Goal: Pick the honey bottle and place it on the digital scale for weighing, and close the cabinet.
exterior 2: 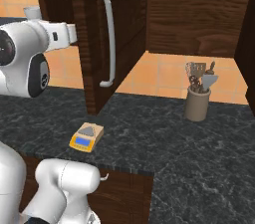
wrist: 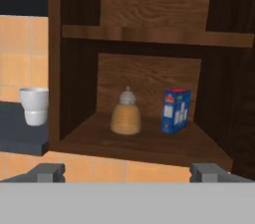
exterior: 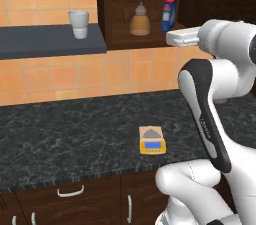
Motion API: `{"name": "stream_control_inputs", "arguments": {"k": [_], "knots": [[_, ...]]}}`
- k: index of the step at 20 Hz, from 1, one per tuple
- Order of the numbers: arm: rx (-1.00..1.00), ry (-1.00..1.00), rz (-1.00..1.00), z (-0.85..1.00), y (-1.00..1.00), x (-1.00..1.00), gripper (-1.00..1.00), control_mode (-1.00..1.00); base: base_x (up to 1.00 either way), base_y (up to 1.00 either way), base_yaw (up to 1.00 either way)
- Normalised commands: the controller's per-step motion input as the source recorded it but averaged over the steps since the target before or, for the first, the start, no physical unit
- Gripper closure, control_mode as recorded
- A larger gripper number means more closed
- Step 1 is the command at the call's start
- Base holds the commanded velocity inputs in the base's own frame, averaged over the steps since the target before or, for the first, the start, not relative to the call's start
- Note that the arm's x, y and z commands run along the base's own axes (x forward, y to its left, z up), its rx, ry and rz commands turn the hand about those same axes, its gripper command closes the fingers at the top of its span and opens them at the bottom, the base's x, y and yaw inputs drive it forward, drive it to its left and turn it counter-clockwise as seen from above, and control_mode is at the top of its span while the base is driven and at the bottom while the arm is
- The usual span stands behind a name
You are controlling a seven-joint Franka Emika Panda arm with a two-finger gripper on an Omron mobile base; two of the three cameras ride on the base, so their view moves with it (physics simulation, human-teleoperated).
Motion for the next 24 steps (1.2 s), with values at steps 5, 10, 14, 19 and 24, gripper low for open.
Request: {"name": "stream_control_inputs", "arguments": {"k": [5,10,14,19,24], "knots": [[0.00,0.00,0.00,0.00,0.00,0.46,-1.00,-1.00,0.00,0.00,0.00],[0.00,0.03,0.00,0.00,0.00,0.63,-1.00,-1.00,0.00,0.00,0.00],[0.00,0.00,0.00,0.00,0.01,0.47,-1.00,-1.00,0.00,0.00,0.00],[0.00,-0.05,0.00,-0.13,0.14,0.54,-1.00,-1.00,0.00,0.00,0.00],[0.00,0.06,0.00,0.00,0.21,0.68,-1.00,-1.00,0.00,0.00,0.00]]}}
